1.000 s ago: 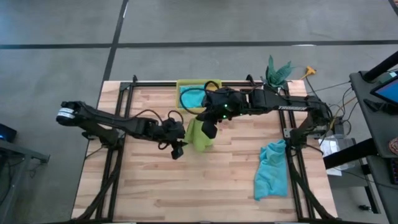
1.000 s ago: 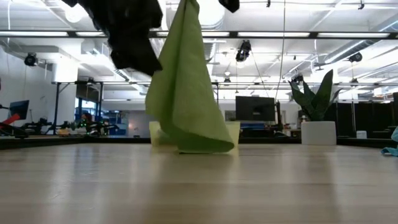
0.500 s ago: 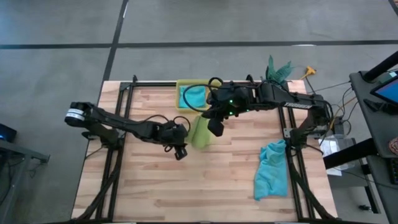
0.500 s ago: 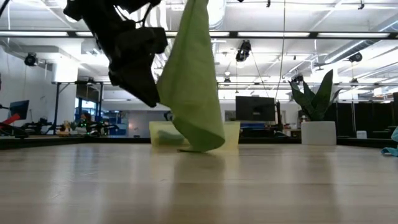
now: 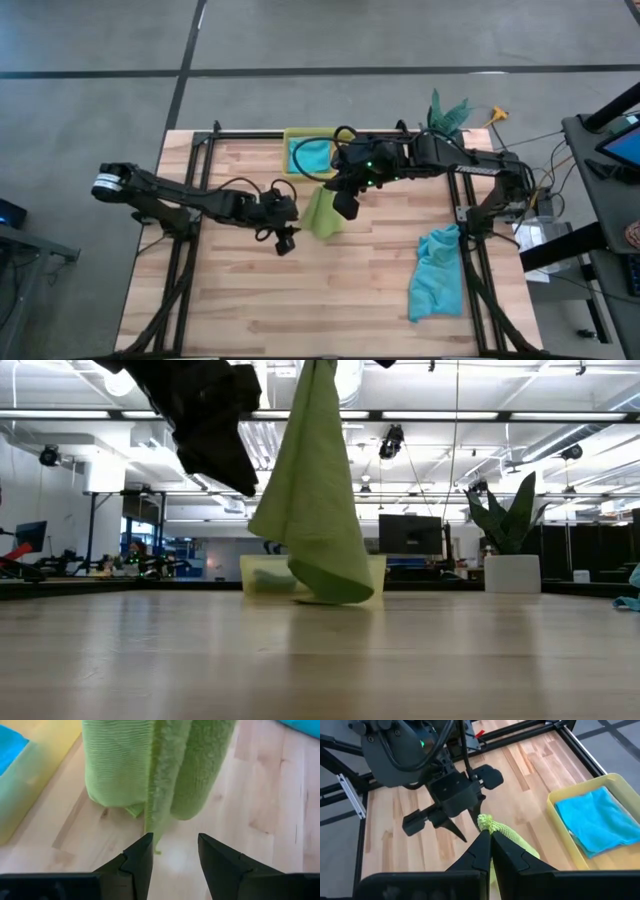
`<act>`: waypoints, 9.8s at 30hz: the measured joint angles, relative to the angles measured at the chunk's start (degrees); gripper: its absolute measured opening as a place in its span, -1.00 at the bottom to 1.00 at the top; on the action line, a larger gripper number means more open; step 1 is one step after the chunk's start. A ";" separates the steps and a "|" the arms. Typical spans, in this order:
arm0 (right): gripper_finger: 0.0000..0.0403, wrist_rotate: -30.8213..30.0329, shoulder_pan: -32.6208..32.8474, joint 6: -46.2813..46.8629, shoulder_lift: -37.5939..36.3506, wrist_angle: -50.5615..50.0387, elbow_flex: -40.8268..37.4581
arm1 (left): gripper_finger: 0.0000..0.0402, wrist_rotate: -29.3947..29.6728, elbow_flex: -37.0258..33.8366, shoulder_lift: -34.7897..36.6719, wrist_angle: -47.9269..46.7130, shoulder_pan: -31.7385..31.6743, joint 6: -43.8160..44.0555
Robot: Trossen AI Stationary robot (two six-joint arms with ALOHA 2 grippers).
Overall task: Fold microfiber towels
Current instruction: Fold the green microfiber cloth
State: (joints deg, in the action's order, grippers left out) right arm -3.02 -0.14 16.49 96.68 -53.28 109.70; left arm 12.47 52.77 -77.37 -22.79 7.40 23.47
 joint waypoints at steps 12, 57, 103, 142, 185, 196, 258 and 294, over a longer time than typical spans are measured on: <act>-0.96 0.46 0.00 -0.04 0.00 -0.06 0.64 | -0.30 -0.13 -3.79 1.10 -1.16 0.00 0.14; -0.96 3.47 0.39 -0.46 -0.65 0.05 0.64 | -0.03 -5.90 -7.91 0.25 10.53 -3.87 -2.73; -0.96 12.33 4.12 9.11 -3.10 -6.96 0.43 | -1.00 -19.10 0.41 31.46 -25.46 -4.28 7.25; -0.85 -5.96 9.02 22.53 -2.45 19.53 -40.58 | -1.00 -30.98 -15.47 24.52 -16.16 -0.72 8.95; -0.20 -5.64 9.59 -12.68 10.27 28.47 -41.49 | -1.00 -25.62 -16.41 12.36 -7.34 -4.07 7.77; -0.38 -6.19 9.46 -10.69 10.34 31.23 -46.25 | -1.00 -24.99 -16.26 12.55 -1.62 -4.07 10.86; -0.95 -5.98 5.89 -2.98 10.45 49.14 -51.21 | -1.00 -25.29 -16.42 12.03 1.80 -4.07 10.70; -0.96 -8.05 2.55 -3.27 9.92 27.09 -38.75 | -1.00 -26.88 -17.30 12.25 -12.13 -3.63 1.76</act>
State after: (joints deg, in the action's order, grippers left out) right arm -11.08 2.41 13.22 106.61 -26.19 70.95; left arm -14.41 35.47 -65.12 -34.92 3.77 25.23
